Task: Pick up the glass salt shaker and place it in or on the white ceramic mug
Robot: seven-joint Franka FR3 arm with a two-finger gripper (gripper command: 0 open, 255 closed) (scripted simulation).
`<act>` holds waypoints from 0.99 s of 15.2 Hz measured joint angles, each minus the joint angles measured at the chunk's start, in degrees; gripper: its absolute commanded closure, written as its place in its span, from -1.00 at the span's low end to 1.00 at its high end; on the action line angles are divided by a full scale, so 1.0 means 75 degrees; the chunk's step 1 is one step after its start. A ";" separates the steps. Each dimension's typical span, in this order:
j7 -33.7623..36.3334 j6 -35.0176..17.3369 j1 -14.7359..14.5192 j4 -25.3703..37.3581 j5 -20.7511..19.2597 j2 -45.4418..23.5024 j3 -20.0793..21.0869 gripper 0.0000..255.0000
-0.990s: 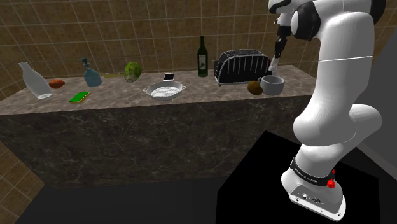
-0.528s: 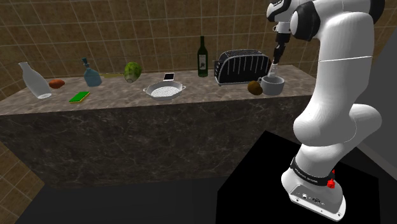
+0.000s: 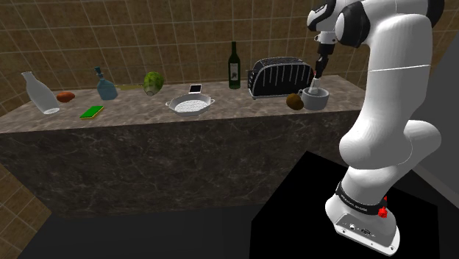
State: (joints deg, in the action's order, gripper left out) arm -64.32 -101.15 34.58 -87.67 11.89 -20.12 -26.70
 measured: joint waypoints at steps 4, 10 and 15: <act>0.0001 -0.0008 -0.0002 -0.0008 0.0000 0.0002 0.0000 -1.00; -0.0002 0.0095 0.0013 0.0084 -0.0010 0.0017 -0.0009 -1.00; 0.0031 0.0945 0.0148 0.1066 0.0022 -0.0112 -0.0031 -1.00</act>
State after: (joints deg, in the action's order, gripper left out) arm -64.09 -94.06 35.69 -79.68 12.05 -20.96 -26.93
